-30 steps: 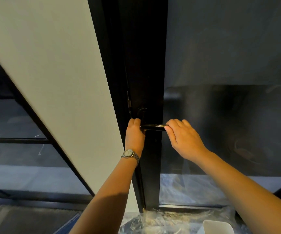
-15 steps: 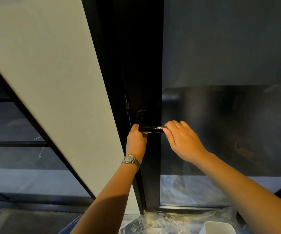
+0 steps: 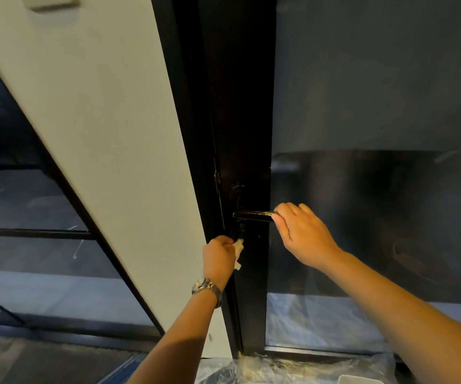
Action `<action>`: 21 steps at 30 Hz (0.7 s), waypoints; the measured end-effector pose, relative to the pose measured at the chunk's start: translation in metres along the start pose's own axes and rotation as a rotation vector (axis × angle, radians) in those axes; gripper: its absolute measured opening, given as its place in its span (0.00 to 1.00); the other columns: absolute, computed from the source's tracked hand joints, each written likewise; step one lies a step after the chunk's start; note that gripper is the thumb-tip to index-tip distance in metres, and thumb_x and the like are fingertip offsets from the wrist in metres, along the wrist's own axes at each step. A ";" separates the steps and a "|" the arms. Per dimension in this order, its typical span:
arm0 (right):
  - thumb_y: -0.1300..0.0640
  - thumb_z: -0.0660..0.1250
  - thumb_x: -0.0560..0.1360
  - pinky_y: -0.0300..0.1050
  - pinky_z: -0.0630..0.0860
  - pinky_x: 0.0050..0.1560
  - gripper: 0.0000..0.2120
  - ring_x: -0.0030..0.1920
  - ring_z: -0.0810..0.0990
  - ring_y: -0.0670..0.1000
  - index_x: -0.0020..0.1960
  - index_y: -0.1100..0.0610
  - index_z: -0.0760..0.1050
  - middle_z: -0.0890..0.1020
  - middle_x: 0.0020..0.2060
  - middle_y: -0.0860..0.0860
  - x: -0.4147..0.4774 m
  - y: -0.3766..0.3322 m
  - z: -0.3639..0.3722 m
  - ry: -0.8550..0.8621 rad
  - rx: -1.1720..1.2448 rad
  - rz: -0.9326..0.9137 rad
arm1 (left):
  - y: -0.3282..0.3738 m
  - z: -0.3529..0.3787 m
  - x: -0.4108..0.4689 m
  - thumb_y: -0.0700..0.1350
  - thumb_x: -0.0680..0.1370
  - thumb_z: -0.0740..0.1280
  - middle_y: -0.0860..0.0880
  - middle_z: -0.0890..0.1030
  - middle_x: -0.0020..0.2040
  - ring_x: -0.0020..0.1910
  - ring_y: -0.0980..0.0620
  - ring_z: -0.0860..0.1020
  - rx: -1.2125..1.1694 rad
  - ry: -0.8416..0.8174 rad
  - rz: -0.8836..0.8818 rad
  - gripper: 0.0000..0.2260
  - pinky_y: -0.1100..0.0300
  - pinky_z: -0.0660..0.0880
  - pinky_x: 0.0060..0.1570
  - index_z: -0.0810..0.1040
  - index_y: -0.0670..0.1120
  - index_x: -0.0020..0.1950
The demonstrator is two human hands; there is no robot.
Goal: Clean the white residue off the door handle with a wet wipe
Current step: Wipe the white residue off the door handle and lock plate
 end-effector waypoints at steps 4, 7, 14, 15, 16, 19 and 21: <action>0.49 0.49 0.81 0.37 0.67 0.42 0.15 0.45 0.67 0.45 0.56 0.55 0.71 0.76 0.48 0.48 0.000 -0.001 -0.001 0.001 -0.003 -0.005 | 0.033 -0.039 -0.008 0.41 0.77 0.63 0.45 0.80 0.42 0.33 0.56 0.75 -0.162 0.272 0.217 0.08 0.73 0.71 0.27 0.79 0.41 0.52; 0.50 0.49 0.81 0.39 0.68 0.42 0.16 0.45 0.67 0.46 0.56 0.56 0.71 0.76 0.48 0.50 0.000 -0.002 -0.002 0.009 0.011 -0.006 | 0.071 -0.063 -0.014 0.42 0.76 0.65 0.48 0.79 0.44 0.37 0.60 0.75 -0.212 0.444 0.409 0.05 0.79 0.70 0.35 0.79 0.43 0.49; 0.49 0.49 0.81 0.42 0.72 0.42 0.16 0.45 0.70 0.49 0.55 0.56 0.71 0.77 0.48 0.50 0.000 -0.001 -0.001 0.019 -0.004 -0.016 | 0.098 -0.042 0.006 0.47 0.77 0.64 0.45 0.78 0.52 0.40 0.55 0.77 -0.076 0.332 0.421 0.12 0.73 0.71 0.31 0.77 0.43 0.58; 0.49 0.49 0.81 0.42 0.71 0.42 0.16 0.45 0.69 0.49 0.55 0.55 0.71 0.77 0.48 0.50 0.000 0.000 -0.001 0.023 -0.011 -0.018 | 0.095 -0.038 0.008 0.46 0.78 0.64 0.44 0.78 0.54 0.43 0.52 0.78 -0.061 0.340 0.405 0.12 0.72 0.71 0.34 0.77 0.43 0.58; 0.49 0.49 0.81 0.41 0.69 0.41 0.15 0.44 0.68 0.48 0.54 0.55 0.71 0.77 0.47 0.50 0.000 0.000 0.000 0.028 -0.018 -0.022 | 0.092 -0.037 0.009 0.45 0.78 0.62 0.42 0.78 0.54 0.44 0.50 0.78 -0.057 0.353 0.389 0.12 0.71 0.71 0.36 0.76 0.42 0.59; 0.49 0.49 0.81 0.39 0.65 0.40 0.15 0.42 0.67 0.48 0.53 0.56 0.71 0.76 0.46 0.50 0.001 0.000 0.000 0.031 -0.033 -0.029 | 0.089 -0.036 0.013 0.43 0.80 0.59 0.40 0.78 0.49 0.37 0.50 0.75 -0.039 0.332 0.312 0.11 0.71 0.66 0.29 0.75 0.40 0.58; 0.50 0.49 0.81 0.39 0.64 0.40 0.15 0.42 0.66 0.48 0.53 0.56 0.71 0.76 0.45 0.50 0.001 0.000 0.000 0.036 -0.035 -0.030 | 0.088 -0.035 0.019 0.43 0.80 0.58 0.43 0.77 0.39 0.31 0.53 0.72 0.007 0.272 0.267 0.10 0.71 0.64 0.24 0.77 0.40 0.48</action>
Point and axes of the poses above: each hand's wrist, its own x-axis towards the middle knuckle, its own z-axis out of the palm, y = z × x, the point moved 4 cm from there along x, towards the middle knuckle
